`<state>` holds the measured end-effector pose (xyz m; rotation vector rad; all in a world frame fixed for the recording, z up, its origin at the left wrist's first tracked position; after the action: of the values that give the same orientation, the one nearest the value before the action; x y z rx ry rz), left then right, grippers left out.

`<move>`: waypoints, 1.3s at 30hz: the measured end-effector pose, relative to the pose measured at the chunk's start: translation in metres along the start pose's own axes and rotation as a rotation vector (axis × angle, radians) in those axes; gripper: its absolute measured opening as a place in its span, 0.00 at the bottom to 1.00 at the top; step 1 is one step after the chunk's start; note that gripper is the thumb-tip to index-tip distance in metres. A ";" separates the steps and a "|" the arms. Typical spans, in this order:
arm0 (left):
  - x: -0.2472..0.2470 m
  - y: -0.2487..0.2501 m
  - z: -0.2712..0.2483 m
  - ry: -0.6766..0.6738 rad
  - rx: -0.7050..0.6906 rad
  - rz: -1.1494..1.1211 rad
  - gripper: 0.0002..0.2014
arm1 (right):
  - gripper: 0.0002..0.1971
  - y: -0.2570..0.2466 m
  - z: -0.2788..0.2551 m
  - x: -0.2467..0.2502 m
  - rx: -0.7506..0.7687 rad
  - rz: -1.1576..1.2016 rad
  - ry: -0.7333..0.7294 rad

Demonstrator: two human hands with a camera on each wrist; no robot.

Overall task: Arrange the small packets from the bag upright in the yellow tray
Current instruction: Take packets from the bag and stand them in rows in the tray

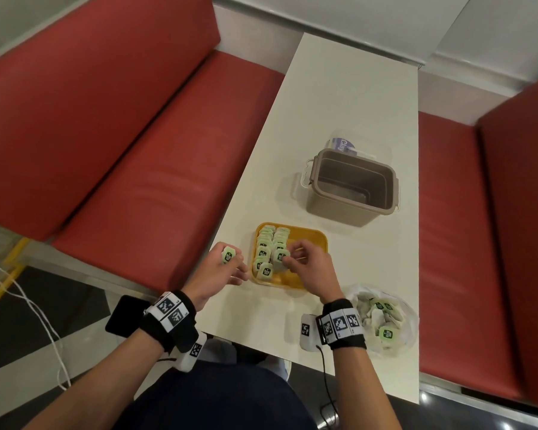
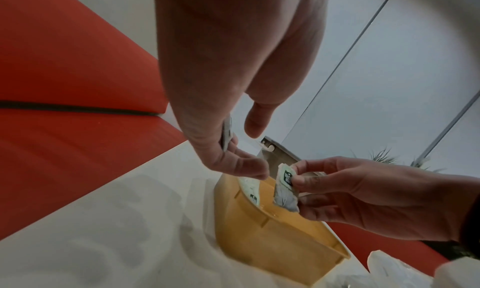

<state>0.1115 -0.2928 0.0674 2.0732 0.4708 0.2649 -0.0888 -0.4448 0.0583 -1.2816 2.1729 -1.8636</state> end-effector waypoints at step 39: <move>-0.022 -0.031 0.019 0.035 0.042 0.254 0.13 | 0.29 0.015 0.006 -0.059 -0.264 -0.211 -0.115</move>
<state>0.0920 -0.3027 0.0306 2.1728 0.2345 0.4450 -0.0545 -0.4165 0.0157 -1.6795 2.3648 -1.5523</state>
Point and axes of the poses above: each hand's wrist, its own z-axis towards the middle knuckle, its own x-axis out of the back of the hand, y = z × x, the point moved 3 cm from there along z, towards the middle knuckle, and after that the axes turned 2 degrees about z, right-handed, at the moved point
